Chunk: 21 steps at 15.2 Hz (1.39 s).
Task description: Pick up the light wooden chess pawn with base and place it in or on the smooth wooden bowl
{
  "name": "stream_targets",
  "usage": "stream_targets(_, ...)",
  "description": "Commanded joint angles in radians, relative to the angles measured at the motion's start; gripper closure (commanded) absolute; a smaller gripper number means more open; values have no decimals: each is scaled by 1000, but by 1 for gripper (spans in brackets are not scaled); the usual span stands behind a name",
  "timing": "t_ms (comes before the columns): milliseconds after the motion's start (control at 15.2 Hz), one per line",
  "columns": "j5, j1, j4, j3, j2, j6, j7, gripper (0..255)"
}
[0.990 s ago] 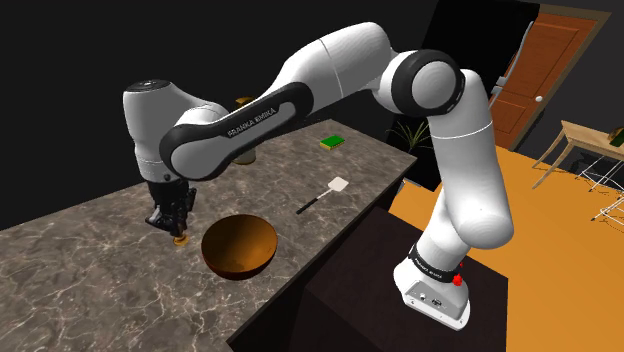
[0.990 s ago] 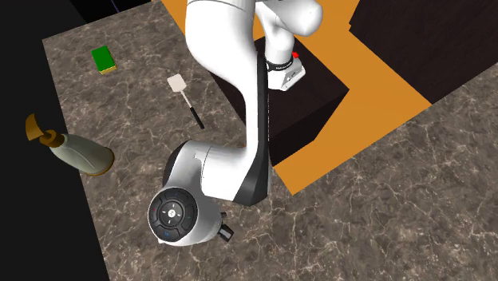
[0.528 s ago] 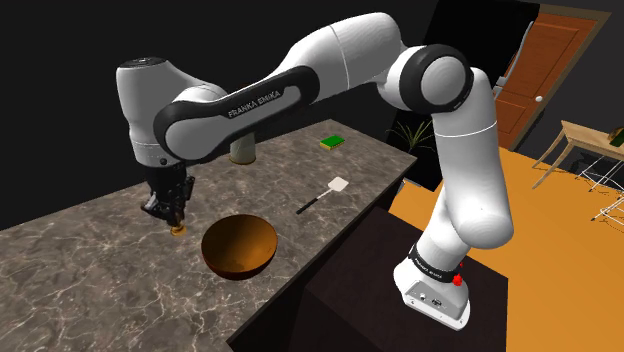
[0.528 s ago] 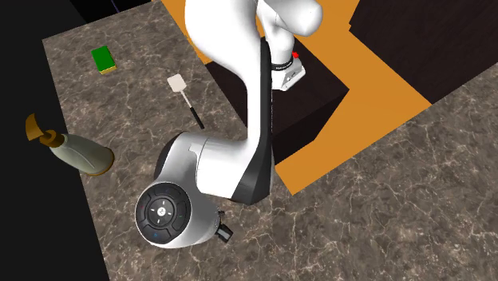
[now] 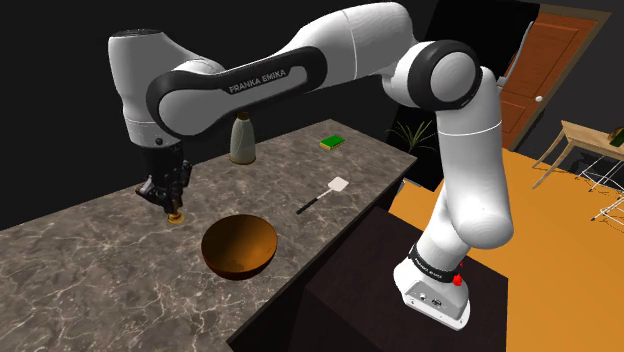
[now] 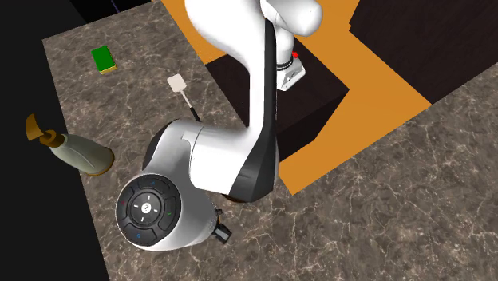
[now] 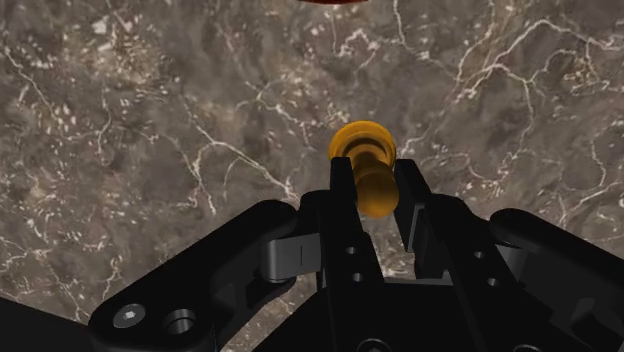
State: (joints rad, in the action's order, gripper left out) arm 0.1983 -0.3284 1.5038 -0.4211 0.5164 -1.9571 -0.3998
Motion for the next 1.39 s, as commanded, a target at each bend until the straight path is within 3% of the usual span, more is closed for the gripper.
stream_targets(0,-5,1,-15,-2,-10,25,3,255)
stream_targets(462,-14,-1,-73,-8,-28,98,9,255)
stream_targets(924,-135,77,339,-51,-344,-21,35,255)
stream_targets(1254,-244,93,568,-60,-563,-55,83,255)
stream_targets(1320,-242,91,577,-60,-558,-69,81,255)
